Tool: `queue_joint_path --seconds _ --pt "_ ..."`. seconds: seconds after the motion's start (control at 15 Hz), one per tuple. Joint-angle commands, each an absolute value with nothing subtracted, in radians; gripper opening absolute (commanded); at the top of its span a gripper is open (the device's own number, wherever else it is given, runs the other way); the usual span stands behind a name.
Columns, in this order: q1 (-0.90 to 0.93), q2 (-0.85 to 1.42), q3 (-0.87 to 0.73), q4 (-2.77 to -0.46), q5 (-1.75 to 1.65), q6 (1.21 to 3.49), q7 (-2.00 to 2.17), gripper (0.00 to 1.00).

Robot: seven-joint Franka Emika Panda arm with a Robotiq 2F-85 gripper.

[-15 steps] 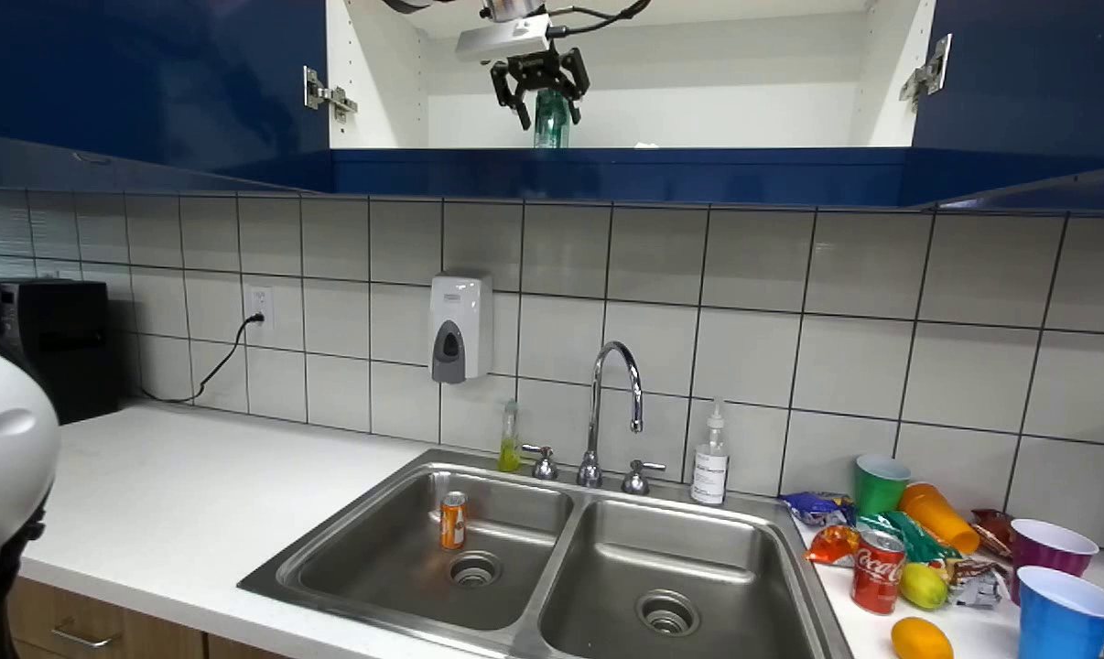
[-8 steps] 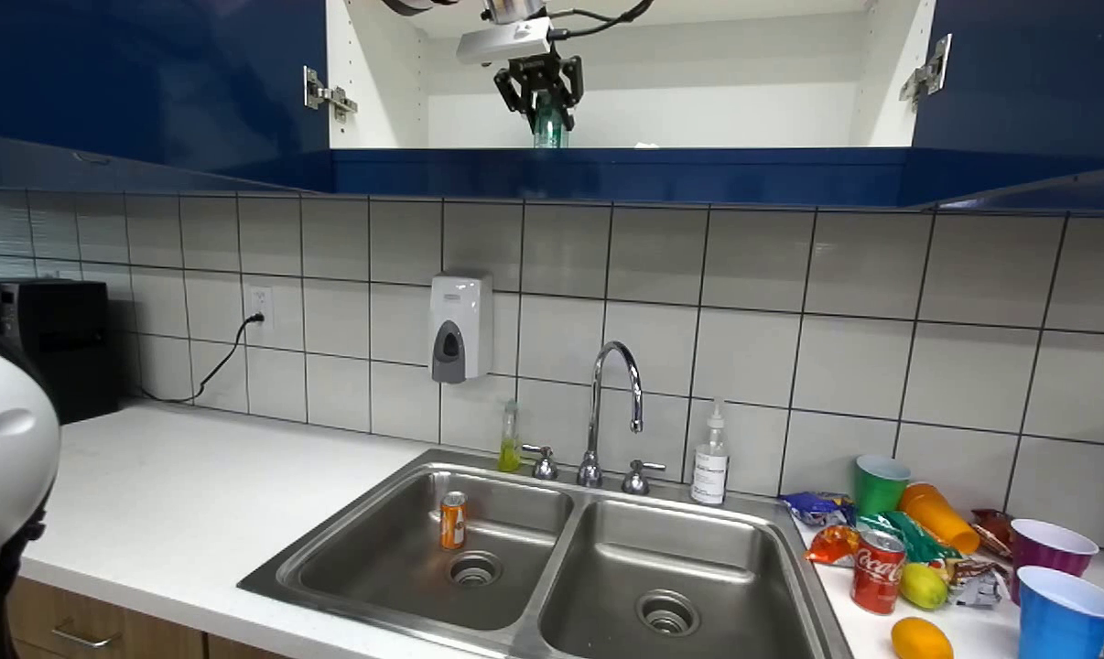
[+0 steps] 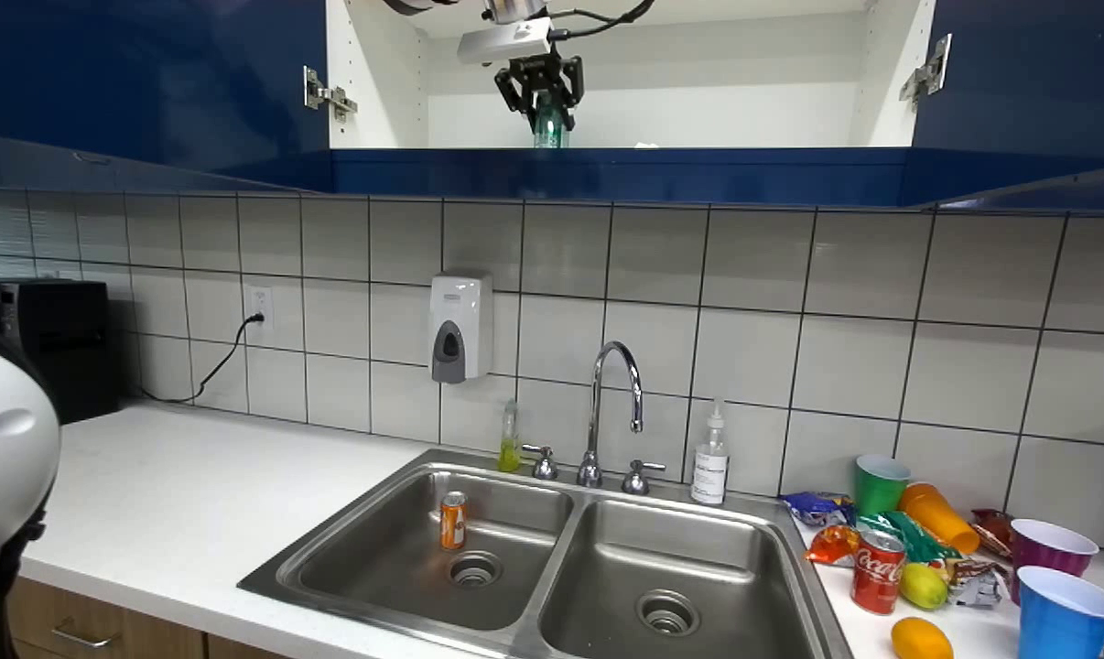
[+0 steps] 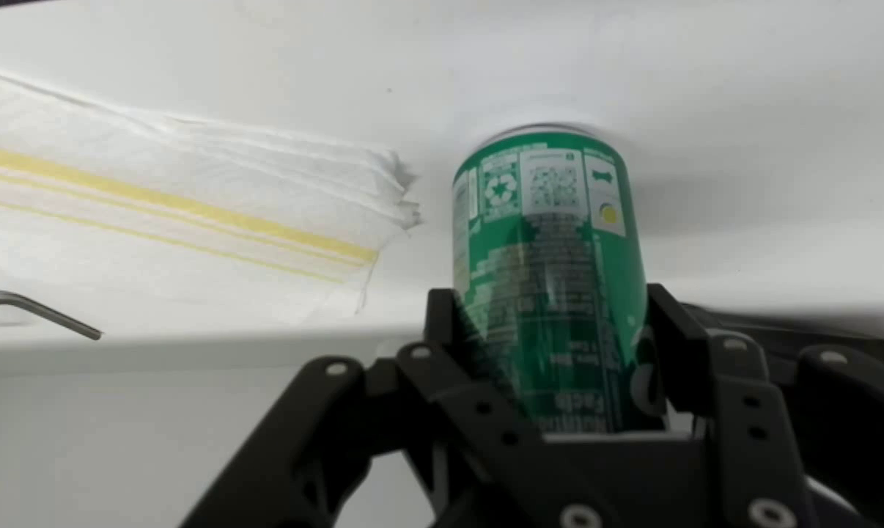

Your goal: Remove the can from the cabinet

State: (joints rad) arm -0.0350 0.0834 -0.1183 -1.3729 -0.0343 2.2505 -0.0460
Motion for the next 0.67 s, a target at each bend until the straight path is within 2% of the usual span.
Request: queue_joint_path --seconds 0.0,0.6 --pt "-0.040 0.091 -0.120 -1.321 -0.022 2.226 -0.060 0.38" --pt "-0.034 0.082 -0.120 -1.265 -0.041 2.211 -0.053 0.38"
